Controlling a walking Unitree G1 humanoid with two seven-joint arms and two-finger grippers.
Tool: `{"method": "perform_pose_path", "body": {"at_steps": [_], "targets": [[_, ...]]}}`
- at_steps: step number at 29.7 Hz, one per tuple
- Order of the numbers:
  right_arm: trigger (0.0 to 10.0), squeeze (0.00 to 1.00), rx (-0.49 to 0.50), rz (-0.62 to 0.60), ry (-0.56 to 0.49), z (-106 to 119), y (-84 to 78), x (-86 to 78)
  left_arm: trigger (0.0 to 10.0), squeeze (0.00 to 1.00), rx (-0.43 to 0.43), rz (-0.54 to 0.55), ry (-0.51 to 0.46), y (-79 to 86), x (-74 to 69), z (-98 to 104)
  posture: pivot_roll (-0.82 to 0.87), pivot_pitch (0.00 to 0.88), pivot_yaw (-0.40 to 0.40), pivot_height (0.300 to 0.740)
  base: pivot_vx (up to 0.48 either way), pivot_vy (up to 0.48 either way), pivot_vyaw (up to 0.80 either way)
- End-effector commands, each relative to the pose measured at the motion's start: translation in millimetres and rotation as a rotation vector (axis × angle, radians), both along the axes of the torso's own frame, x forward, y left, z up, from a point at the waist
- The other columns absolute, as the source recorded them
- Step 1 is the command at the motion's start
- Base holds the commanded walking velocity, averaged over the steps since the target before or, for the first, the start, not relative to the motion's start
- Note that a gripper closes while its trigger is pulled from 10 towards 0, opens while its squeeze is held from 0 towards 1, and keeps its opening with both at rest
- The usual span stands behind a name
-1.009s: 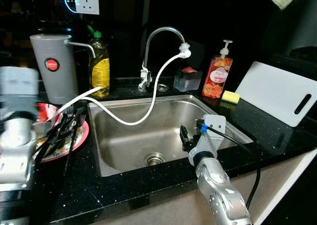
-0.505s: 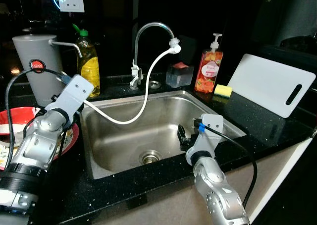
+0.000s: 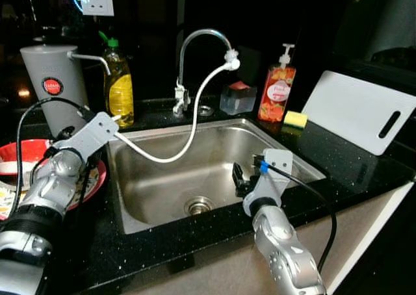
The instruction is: Kitchen organization
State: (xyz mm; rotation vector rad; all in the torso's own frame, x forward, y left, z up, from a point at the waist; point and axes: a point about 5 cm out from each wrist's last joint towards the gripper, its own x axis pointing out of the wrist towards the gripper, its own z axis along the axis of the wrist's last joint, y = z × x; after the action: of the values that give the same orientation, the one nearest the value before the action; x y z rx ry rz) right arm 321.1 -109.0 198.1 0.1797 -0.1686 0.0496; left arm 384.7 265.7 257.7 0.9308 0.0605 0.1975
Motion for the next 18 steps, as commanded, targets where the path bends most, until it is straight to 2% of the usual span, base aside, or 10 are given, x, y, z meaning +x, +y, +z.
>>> {"method": "perform_pose_path", "body": {"at_steps": [1, 5, 7, 8, 9, 10, 11, 12, 18], "targets": [[10.0, 0.00, 0.000, -0.007, -0.009, 3, -2.4, -0.4, 8.2, 0.00, -0.035, -0.008, -0.030, -2.8, 2.3, 4, -0.08, 0.000, -0.047, 0.740, 0.000, 0.000, 0.00], [10.0, 0.00, -0.002, -0.006, -0.009, 3, -2.4, -0.3, 8.0, 0.00, -0.061, -0.027, -0.040, -6.5, 3.1, 4, -0.08, 0.000, -0.050, 0.740, 0.000, 0.000, 0.00], [10.0, 0.00, -0.004, -0.003, -0.010, 4, -2.2, -0.1, 8.7, 0.00, -0.091, -0.057, -0.060, -12.6, 3.9, 4, -0.07, 0.000, -0.051, 0.740, 0.000, 0.000, 0.00], [10.0, 0.00, -0.004, -0.003, -0.010, 4, -2.2, -0.1, 8.7, 0.00, -0.091, -0.057, -0.060, -12.6, 3.9, 4, -0.07, 0.000, -0.051, 0.740, 0.000, 0.000, 0.00], [10.0, 0.00, -0.005, -0.001, -0.011, 4, -2.0, 0.1, 6.8, 0.00, -0.101, -0.070, -0.068, -14.8, 4.1, 4, -0.07, 0.000, -0.052, 0.740, 0.000, 0.000, 0.00], [10.0, 0.00, -0.005, -0.001, -0.011, 4, -2.0, 0.1, 6.8, 0.00, -0.101, -0.070, -0.068, -14.8, 4.1, 4, -0.07, 0.000, -0.052, 0.740, 0.000, 0.000, 0.00], [10.0, 0.00, -0.006, 0.000, -0.011, 4, -1.8, 0.3, 4.9, 0.00, -0.105, -0.077, -0.073, -15.9, 4.3, 3, -0.07, 0.000, -0.053, 0.740, 0.000, 0.000, 0.00], [10.0, 0.00, -0.007, 0.002, -0.012, 4, -1.4, 0.6, 0.0, 0.00, -0.111, -0.084, -0.075, -17.8, 3.5, 1, -0.07, 0.000, -0.055, 0.740, 0.000, 0.000, 0.00], [10.0, 0.00, -0.007, 0.009, -0.012, 4, 0.4, 0.9, 0.0, 0.00, -0.146, -0.057, -0.072, -15.9, -0.6, -6, -0.07, 0.000, -0.058, 0.740, 0.000, 0.000, 0.00]]}}
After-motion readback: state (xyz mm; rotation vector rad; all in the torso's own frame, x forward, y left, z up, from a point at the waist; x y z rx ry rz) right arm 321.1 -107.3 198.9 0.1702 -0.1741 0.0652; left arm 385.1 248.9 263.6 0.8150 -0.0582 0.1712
